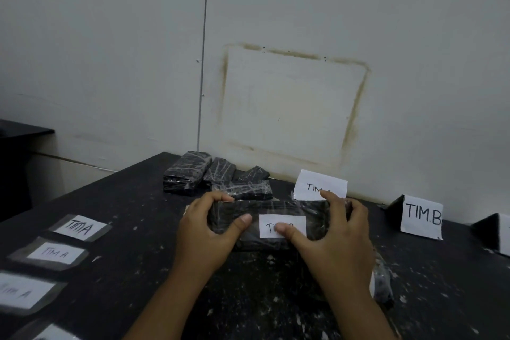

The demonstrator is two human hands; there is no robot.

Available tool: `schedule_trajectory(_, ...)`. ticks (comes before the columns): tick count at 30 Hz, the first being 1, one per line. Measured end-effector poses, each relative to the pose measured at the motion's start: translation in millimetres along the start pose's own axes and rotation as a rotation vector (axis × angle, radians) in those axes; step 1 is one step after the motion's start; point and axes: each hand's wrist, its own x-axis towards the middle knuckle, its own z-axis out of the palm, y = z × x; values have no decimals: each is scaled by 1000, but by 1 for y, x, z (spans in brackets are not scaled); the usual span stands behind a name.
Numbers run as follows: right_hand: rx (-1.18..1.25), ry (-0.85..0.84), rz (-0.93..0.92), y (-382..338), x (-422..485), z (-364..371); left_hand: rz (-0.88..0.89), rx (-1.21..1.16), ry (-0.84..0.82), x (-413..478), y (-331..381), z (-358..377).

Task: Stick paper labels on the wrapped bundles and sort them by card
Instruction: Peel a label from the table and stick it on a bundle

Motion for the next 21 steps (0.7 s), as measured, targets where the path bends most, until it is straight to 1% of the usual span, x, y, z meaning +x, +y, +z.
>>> schedule_trajectory(1,-28,-28,14,-2,-1,0,12,8,14,0,-1,1)
schedule_trajectory(3,-4,-51,62,-4,1,0,33,20,43,0,-1,1)
schedule_trajectory(6,103,38,61,3,4,0,59,28,68,-2,0,4)
schedule_trajectory(9,127,116,31,9,4,1,43,45,68,-5,4,5)
schedule_trajectory(12,77,135,-16,7,1,2,-19,94,26,-6,7,1)
schedule_trajectory(15,-8,84,-23,1,-1,2,-100,148,-95,-6,11,-1)
schedule_trajectory(17,-101,47,-3,-2,-2,3,-94,142,-143,-5,10,0)
schedule_trajectory(19,-167,37,-15,-2,-4,5,-67,117,-141,-4,8,0)
schedule_trajectory(21,-183,19,7,-2,-5,8,-29,113,-125,-3,8,0)
